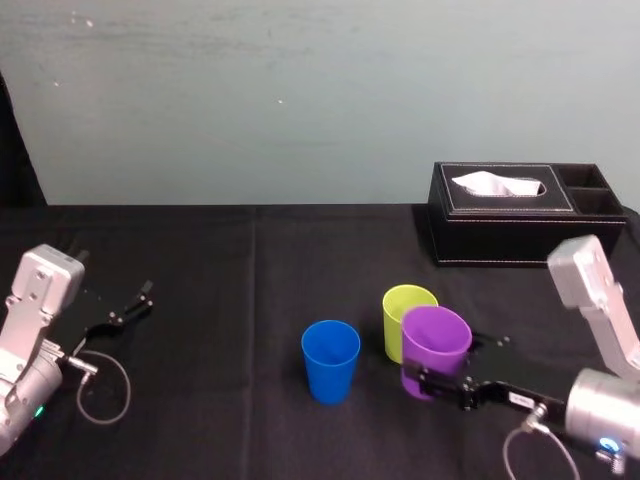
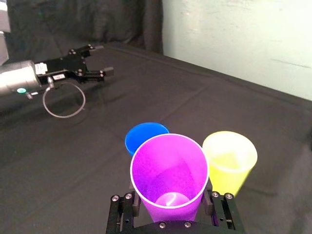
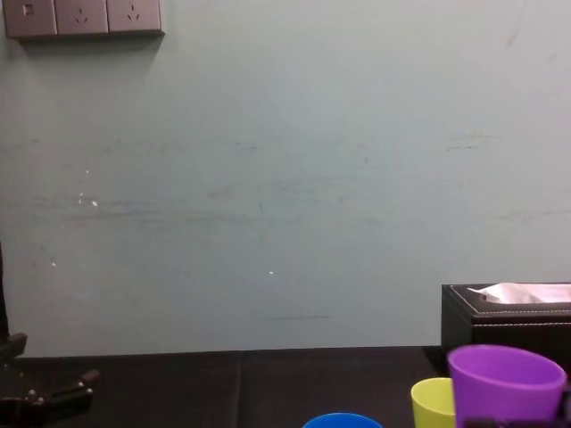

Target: Stack the three plastic cups sequentially using one hand.

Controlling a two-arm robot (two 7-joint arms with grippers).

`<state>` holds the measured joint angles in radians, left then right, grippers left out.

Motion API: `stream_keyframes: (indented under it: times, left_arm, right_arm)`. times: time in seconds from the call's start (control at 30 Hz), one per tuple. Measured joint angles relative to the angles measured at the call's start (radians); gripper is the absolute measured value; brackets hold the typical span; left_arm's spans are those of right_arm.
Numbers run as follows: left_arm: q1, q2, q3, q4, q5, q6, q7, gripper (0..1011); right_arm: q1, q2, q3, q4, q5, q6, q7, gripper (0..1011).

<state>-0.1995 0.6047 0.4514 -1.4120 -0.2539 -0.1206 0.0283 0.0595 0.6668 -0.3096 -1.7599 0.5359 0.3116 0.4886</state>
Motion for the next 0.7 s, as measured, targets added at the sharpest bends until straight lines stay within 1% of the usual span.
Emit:
stream_keyframes:
  times: [0.07, 0.17, 0.2, 0.33, 0.5, 0.57, 0.7]
  left_arm:
    - [0.000, 0.000, 0.000, 0.000, 0.000, 0.000, 0.000, 1000]
    - [0.000, 0.000, 0.000, 0.000, 0.000, 0.000, 0.000, 1000]
    - [0.000, 0.000, 0.000, 0.000, 0.000, 0.000, 0.000, 1000]
    - [0.000, 0.000, 0.000, 0.000, 0.000, 0.000, 0.000, 1000]
    - [0.000, 0.000, 0.000, 0.000, 0.000, 0.000, 0.000, 1000]
    - [0.000, 0.000, 0.000, 0.000, 0.000, 0.000, 0.000, 1000]
    - [0.000, 0.000, 0.000, 0.000, 0.000, 0.000, 0.000, 1000]
  right_arm:
    - [0.038, -0.004, -0.019, 0.008, 0.003, 0.019, 0.009, 723]
    - [0.075, -0.011, -0.041, 0.017, 0.005, 0.037, 0.017, 723]
    - [0.099, -0.018, -0.055, 0.023, 0.005, 0.048, 0.021, 722]
    - [0.165, -0.039, -0.095, 0.044, 0.006, 0.072, 0.031, 723]
    - [0.217, -0.057, -0.122, 0.062, 0.007, 0.086, 0.035, 722]
    - [0.251, -0.068, -0.144, 0.075, 0.007, 0.095, 0.036, 723]
    - [0.287, -0.081, -0.167, 0.093, 0.006, 0.100, 0.038, 723]
